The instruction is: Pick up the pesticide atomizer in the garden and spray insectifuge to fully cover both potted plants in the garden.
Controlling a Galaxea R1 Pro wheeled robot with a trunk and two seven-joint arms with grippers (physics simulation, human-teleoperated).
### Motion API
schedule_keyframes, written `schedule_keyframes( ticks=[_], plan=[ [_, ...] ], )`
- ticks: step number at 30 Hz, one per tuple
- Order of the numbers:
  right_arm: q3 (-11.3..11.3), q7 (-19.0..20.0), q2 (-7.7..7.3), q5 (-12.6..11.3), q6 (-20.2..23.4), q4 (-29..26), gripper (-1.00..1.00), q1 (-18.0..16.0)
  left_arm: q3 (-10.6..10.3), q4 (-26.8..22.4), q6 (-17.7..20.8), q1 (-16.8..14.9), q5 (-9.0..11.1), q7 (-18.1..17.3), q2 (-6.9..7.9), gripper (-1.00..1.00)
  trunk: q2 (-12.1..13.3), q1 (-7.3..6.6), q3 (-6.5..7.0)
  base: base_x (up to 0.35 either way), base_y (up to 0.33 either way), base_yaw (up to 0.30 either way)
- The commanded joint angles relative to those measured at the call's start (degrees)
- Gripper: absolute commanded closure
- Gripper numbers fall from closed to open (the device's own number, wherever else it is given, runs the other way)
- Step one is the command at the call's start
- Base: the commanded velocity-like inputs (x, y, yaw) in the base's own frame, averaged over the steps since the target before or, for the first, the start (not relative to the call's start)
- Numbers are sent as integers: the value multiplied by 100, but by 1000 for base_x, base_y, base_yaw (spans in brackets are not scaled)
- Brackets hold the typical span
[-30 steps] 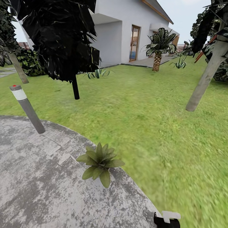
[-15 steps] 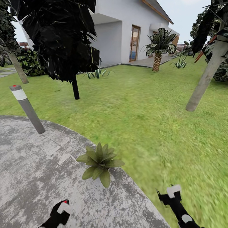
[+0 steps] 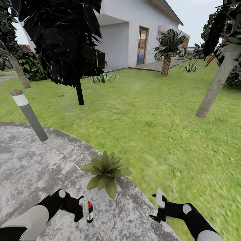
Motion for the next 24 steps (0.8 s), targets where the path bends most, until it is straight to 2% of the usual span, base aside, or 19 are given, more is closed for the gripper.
schedule_keyframes(
  ticks=[1,5,6,9,10,11,13,18,19,24],
  plan=[
    [-36,176,134,52,45,-18,-100,-162,-26,-93,39,-45,-76,-169,-5,100,-2,-1,-5,0,0,0],
    [-36,342,528,62,374,-31,-100,-411,-26,-587,443,-89,-298,-828,-65,100,-2,-1,-5,0,0,0],
    [-36,355,634,65,415,-32,-100,-433,-26,-712,550,-93,-336,-930,-74,100,-2,-1,-5,0,0,0],
    [-36,370,781,67,449,-51,-100,-457,-42,-824,646,-95,-455,-1026,-119,100,-2,-1,-5,0,0,0],
    [-36,372,800,67,452,-57,-100,-460,-52,-833,655,-96,-505,-1039,-147,100,-2,-1,-5,0,0,0],
    [-27,390,823,67,456,-64,-100,-463,-59,-848,670,-96,-649,-1055,-200,100,-2,-1,-5,0,0,0],
    [88,399,830,67,457,-72,-100,-464,-61,-856,678,-96,-748,-1058,-241,100,-2,-1,-5,0,0,0],
    [699,404,872,54,469,-147,-100,-464,-65,-859,680,-96,-805,-1047,-287,100,-2,-1,-5,0,0,0],
    [765,408,931,54,472,-168,100,-464,-68,-859,680,-96,-809,-1045,-289,100,-2,-1,-5,0,0,0],
    [830,442,1036,50,475,-197,100,-469,-66,-851,680,-96,-812,-1003,-321,100,-2,-1,-5,0,0,0]
  ],
)
